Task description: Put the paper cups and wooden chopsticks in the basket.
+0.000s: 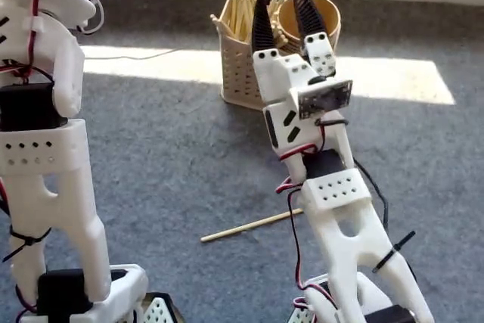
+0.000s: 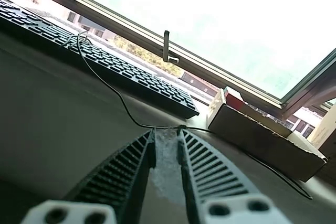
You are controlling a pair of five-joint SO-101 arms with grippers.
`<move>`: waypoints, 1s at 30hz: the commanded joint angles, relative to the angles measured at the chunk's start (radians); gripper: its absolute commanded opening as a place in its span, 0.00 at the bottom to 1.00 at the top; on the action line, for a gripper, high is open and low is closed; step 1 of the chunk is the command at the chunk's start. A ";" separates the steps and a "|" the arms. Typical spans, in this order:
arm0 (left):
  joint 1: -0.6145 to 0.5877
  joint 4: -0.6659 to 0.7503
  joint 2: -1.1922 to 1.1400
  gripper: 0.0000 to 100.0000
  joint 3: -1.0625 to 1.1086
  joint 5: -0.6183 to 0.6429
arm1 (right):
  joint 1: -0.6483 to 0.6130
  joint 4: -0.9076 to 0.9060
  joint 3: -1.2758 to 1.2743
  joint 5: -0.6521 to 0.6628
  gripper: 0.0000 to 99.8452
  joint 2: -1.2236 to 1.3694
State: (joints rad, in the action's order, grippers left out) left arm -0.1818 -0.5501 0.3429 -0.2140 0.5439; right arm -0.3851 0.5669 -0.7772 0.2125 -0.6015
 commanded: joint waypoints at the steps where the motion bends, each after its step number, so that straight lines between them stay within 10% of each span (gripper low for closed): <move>1: 0.024 -0.006 0.047 0.09 -0.044 0.008 | 0.001 -0.151 0.005 0.006 0.00 -0.171; 30: 0.183 -0.143 0.170 0.09 -0.035 -0.038 | -0.027 -0.880 -0.004 0.012 0.01 -1.004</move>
State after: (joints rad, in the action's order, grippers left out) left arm -0.0575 -0.6682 0.4258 -0.2140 0.5424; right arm -0.4035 -0.2770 -0.7833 0.2125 -1.5298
